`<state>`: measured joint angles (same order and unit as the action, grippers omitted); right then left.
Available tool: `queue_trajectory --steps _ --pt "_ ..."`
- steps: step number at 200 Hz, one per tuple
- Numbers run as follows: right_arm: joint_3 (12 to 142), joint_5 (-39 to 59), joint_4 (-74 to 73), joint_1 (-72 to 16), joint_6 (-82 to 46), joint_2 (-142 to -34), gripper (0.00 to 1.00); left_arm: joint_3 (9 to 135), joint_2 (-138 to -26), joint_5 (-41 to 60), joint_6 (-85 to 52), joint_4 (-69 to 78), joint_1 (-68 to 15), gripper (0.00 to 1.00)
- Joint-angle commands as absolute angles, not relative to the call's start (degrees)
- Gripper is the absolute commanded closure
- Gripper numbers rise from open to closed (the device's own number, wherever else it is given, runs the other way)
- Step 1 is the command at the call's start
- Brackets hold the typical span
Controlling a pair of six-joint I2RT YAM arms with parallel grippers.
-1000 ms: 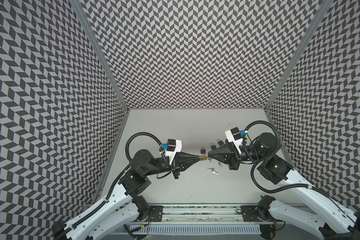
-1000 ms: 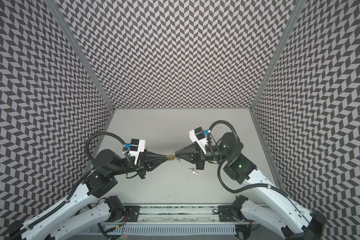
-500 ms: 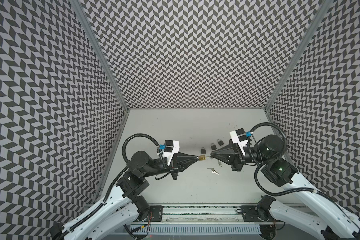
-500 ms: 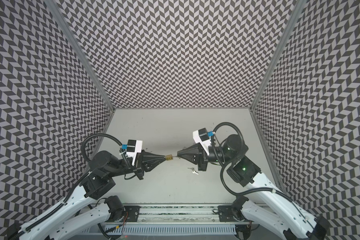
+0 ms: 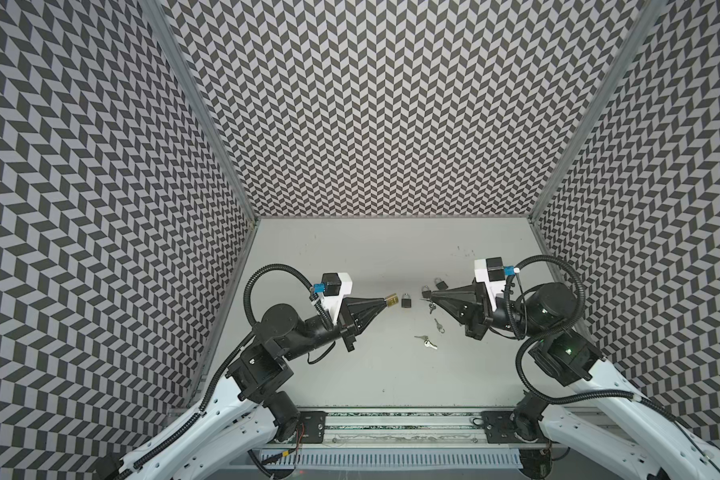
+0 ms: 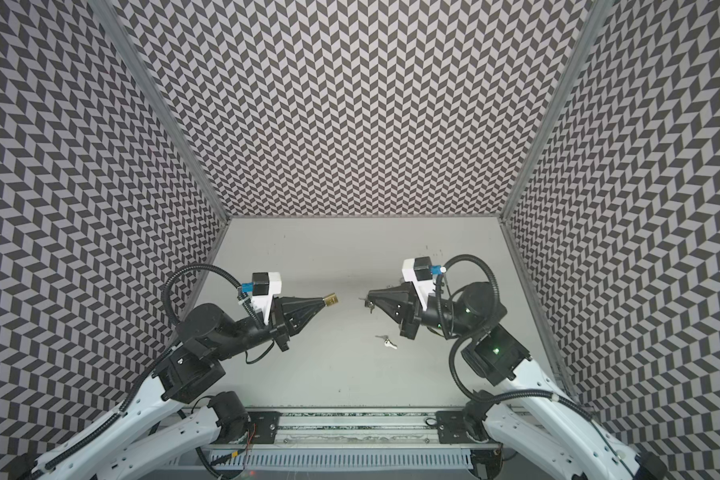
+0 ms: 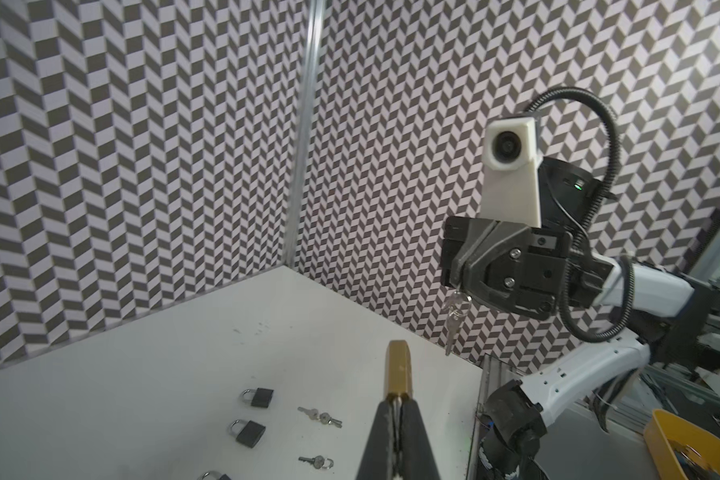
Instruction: Lock with the key
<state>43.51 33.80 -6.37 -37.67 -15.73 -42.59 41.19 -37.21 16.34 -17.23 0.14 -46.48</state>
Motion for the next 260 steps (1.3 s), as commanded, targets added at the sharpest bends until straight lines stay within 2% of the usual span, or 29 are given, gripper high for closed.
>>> queue_trajectory --steps 1,61,117,151,214,260 --pt "38.00 19.84 -11.10 -37.27 -19.75 -39.60 1.00 38.93 -38.35 7.27 -22.23 -3.45 -46.24 1.00" --pt "35.52 9.87 -1.22 -38.38 -25.40 -48.26 1.00 25.71 -40.04 -1.27 -33.95 4.70 -48.82 1.00" --pt "25.49 0.68 -4.04 -48.51 -35.99 -54.30 1.00 18.40 -43.76 -2.96 -38.84 10.09 -48.74 1.00" --pt "20.54 2.58 -11.02 -50.05 -40.30 -59.65 1.00 16.33 -45.41 -2.17 -40.55 13.31 -48.66 1.00" --pt "22.26 7.18 -16.40 -51.14 -40.43 -72.13 1.00 16.34 -46.29 -0.30 -40.04 14.24 -48.65 1.00" --pt "22.90 8.98 -19.30 -52.62 -40.84 -77.18 1.00 16.13 -46.67 -0.02 -40.08 14.32 -48.65 1.00"
